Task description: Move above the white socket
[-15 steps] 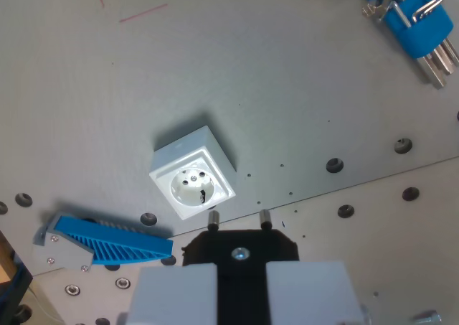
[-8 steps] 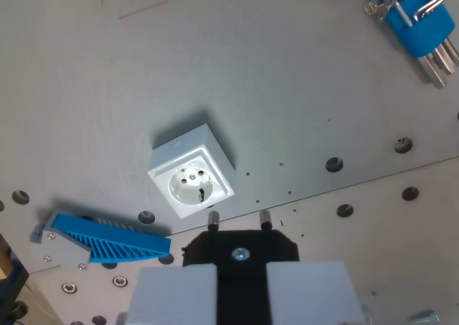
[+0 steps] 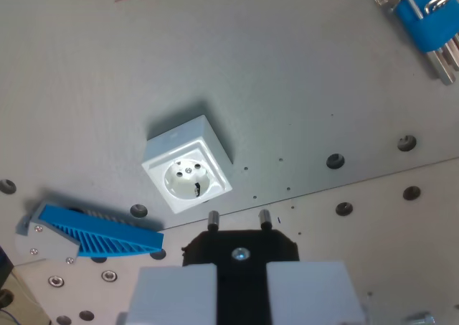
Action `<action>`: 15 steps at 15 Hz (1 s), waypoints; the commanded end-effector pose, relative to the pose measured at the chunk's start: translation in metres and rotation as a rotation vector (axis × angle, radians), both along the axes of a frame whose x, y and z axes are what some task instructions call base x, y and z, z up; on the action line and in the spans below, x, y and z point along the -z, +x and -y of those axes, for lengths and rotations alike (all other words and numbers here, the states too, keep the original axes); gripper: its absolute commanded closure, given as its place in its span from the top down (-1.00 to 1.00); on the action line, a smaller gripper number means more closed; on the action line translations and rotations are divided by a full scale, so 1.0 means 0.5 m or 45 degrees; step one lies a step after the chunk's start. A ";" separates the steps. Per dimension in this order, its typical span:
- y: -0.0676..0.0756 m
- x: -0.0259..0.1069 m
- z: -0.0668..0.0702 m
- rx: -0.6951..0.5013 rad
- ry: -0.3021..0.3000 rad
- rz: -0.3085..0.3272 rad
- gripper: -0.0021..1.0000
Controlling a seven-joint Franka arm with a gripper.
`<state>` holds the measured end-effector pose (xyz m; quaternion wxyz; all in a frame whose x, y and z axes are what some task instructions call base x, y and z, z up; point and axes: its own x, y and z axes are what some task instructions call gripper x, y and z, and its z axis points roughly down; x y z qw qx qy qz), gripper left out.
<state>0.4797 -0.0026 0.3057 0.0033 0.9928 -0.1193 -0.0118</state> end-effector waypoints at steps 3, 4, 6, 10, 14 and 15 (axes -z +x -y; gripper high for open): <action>-0.024 0.043 -0.011 -0.158 0.001 0.125 -1.00; -0.028 0.051 -0.014 -0.174 0.000 0.126 -1.00; -0.036 0.069 -0.019 -0.208 -0.002 0.127 -1.00; -0.055 0.108 -0.032 -0.275 -0.006 0.121 -1.00; -0.072 0.145 -0.045 -0.346 -0.007 0.109 -1.00; -0.076 0.154 -0.048 -0.360 -0.008 0.107 -1.00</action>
